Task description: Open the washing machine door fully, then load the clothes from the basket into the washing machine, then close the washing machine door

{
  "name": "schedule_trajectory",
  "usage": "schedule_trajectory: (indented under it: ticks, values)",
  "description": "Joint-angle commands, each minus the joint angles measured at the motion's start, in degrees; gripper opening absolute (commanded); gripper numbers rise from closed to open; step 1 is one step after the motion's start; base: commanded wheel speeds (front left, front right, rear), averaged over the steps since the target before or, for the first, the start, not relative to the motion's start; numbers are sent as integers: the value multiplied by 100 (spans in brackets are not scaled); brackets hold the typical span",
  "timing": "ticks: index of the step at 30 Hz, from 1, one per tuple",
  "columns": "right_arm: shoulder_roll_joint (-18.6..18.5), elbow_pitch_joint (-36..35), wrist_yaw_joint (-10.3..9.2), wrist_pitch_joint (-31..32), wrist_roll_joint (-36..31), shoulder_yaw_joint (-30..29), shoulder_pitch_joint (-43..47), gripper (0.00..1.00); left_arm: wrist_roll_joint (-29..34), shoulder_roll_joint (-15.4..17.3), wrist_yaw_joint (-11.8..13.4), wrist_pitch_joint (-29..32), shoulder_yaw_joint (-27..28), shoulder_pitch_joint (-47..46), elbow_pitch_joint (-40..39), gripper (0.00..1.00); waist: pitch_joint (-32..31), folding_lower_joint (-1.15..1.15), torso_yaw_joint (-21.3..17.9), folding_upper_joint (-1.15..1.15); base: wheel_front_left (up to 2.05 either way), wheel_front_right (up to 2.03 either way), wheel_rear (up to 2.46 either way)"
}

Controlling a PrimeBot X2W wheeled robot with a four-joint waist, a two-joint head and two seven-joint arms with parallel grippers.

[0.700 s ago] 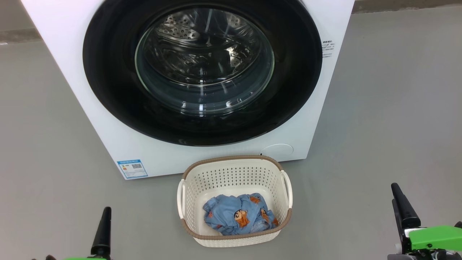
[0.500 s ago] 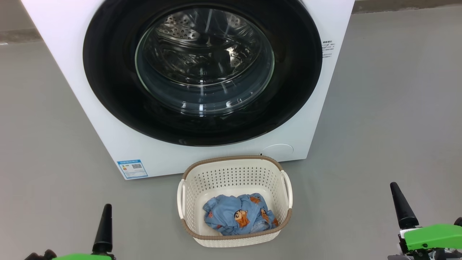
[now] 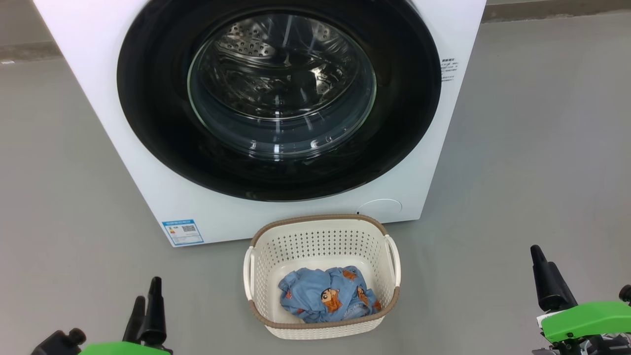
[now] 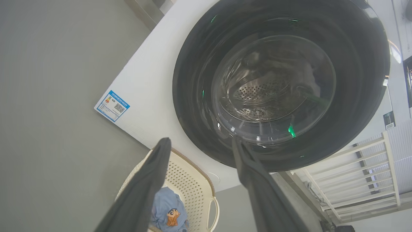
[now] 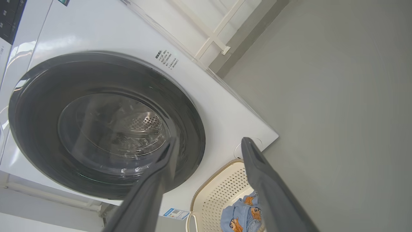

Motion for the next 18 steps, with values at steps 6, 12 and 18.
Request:
schedule_trajectory:
  ticks: [6, 12, 18]
  values:
    - [-147, -257, 18, -111, -649, 51, -186, 100, 690, 134, 59, -163, -27, -262, -183, 100, -7, 0, 7, 0, 0, 0, 0]
    - [-162, -334, 20, -133, -1099, 91, -156, 100, 1117, 143, 87, -264, -69, -289, -141, 100, -15, 0, 24, 0, 0, 0, 0]
    - [-172, -415, 22, -171, -1532, 132, -135, 100, 1557, 153, 108, -366, -124, -332, -114, 100, -17, 0, 50, 0, 0, 0, 0]
